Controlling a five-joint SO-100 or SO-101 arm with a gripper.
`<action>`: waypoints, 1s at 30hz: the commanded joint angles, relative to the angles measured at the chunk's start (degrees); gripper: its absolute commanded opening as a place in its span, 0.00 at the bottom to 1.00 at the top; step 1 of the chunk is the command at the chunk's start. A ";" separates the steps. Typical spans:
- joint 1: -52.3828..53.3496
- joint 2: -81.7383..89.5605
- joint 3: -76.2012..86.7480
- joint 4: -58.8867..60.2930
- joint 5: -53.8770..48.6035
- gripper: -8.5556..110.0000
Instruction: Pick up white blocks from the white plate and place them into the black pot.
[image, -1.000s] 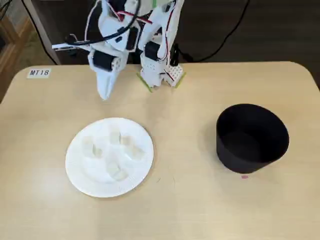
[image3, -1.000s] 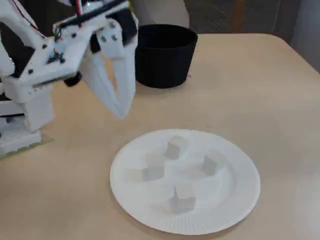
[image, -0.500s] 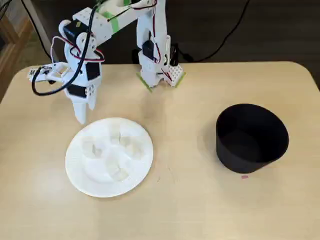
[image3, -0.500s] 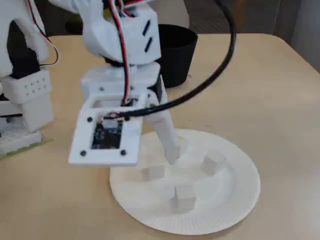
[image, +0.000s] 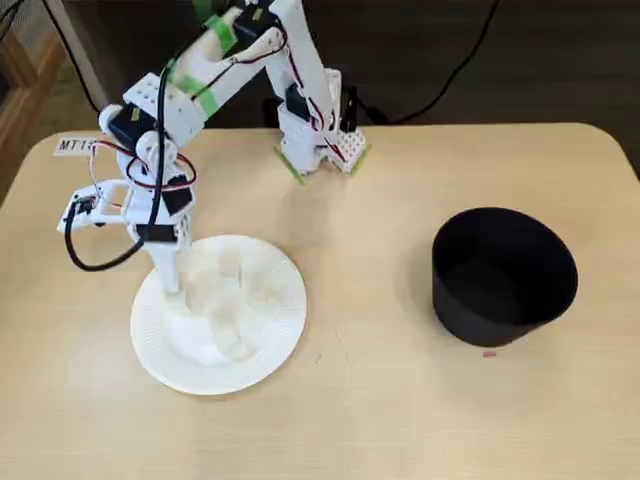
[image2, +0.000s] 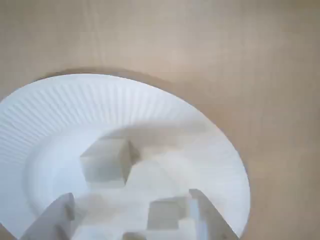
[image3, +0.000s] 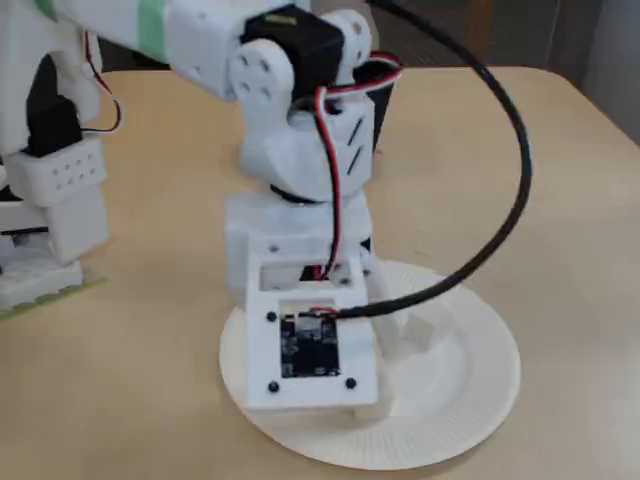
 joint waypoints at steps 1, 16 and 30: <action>-0.79 -1.14 -4.13 -0.62 -0.62 0.37; -3.16 -10.55 -10.72 -1.67 0.44 0.31; -5.10 -9.40 -10.90 -7.56 8.70 0.05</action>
